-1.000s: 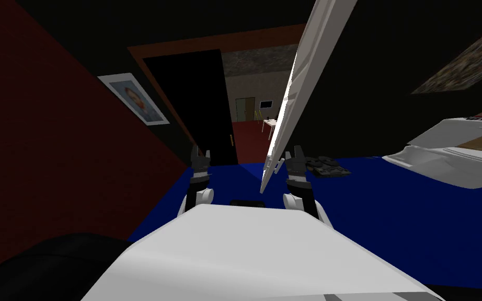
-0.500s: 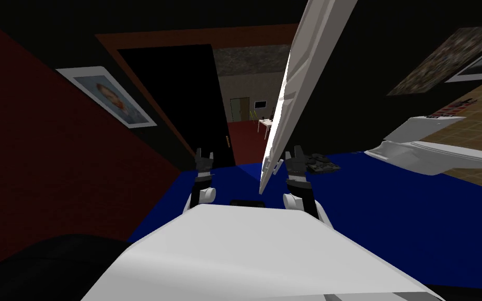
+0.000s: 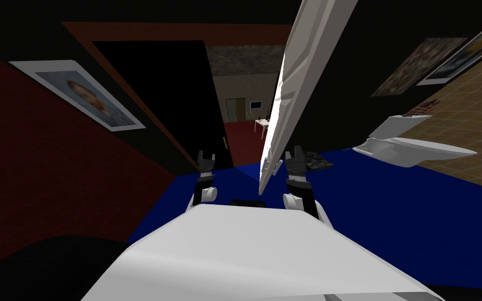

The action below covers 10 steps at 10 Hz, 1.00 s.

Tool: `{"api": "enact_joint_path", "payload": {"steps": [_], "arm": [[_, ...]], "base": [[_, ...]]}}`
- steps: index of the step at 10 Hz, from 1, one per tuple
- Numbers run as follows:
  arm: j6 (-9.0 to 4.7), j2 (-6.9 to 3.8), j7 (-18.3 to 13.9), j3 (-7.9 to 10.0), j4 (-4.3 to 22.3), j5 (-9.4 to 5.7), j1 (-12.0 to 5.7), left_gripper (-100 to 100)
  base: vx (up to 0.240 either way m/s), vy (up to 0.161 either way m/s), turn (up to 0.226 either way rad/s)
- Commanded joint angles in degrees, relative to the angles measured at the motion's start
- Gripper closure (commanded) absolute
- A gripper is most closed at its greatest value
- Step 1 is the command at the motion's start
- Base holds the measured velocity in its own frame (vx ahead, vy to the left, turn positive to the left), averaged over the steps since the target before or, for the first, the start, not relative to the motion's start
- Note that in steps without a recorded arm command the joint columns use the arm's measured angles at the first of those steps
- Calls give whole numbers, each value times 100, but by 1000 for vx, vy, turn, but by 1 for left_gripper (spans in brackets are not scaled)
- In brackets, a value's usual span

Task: Pull the door open

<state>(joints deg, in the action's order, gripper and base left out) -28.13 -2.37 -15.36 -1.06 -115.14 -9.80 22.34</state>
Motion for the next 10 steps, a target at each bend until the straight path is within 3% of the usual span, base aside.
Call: {"api": "enact_joint_path", "payload": {"steps": [1, 2, 3, 5, 6, 8, 9, 10], "arm": [[-89, -47, -148, 9, 286, -170, -115, -100], [-163, -87, -272, 10, 466, -314, -193, -100], [-163, -87, -272, 10, 511, -314, -193, -100], [-327, -169, -546, 11, 909, -630, -363, -100], [-327, -169, -546, 11, 982, -630, -363, -100], [-494, -251, -824, 12, 1369, -951, -535, -100], [-494, -251, -824, 12, 1462, -951, -535, -100], [-582, -291, -970, 13, 1705, -1120, -626, -100]], "base": [[46, 21, -103], [63, 37, -180], [49, 41, -67], [60, 46, -162], [54, 51, -76], [64, 46, -155], [53, 42, -84], [53, 32, -127]]}}
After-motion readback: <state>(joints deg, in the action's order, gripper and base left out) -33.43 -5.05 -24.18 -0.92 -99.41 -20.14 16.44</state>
